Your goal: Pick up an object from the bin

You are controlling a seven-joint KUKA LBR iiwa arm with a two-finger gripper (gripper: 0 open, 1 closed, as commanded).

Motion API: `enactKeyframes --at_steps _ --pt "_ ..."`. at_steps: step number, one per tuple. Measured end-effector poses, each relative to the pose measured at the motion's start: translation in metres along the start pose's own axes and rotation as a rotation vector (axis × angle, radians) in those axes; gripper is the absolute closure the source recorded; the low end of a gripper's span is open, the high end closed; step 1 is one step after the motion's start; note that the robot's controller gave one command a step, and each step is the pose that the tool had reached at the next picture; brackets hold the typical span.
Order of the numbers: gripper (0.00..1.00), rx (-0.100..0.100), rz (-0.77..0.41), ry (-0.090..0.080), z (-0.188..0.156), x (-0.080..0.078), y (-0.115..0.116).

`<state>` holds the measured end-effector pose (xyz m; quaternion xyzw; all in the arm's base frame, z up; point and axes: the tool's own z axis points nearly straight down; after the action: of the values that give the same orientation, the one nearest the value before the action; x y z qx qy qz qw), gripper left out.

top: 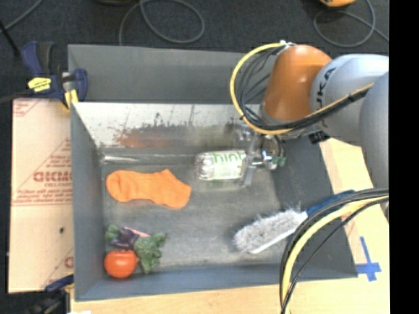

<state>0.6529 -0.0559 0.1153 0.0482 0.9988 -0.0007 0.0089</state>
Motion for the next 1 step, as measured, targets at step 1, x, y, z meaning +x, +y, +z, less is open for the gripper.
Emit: enactKeyframes --at_steps 1 --pt "0.00 0.003 -0.040 -0.011 0.0392 0.0019 0.0118"
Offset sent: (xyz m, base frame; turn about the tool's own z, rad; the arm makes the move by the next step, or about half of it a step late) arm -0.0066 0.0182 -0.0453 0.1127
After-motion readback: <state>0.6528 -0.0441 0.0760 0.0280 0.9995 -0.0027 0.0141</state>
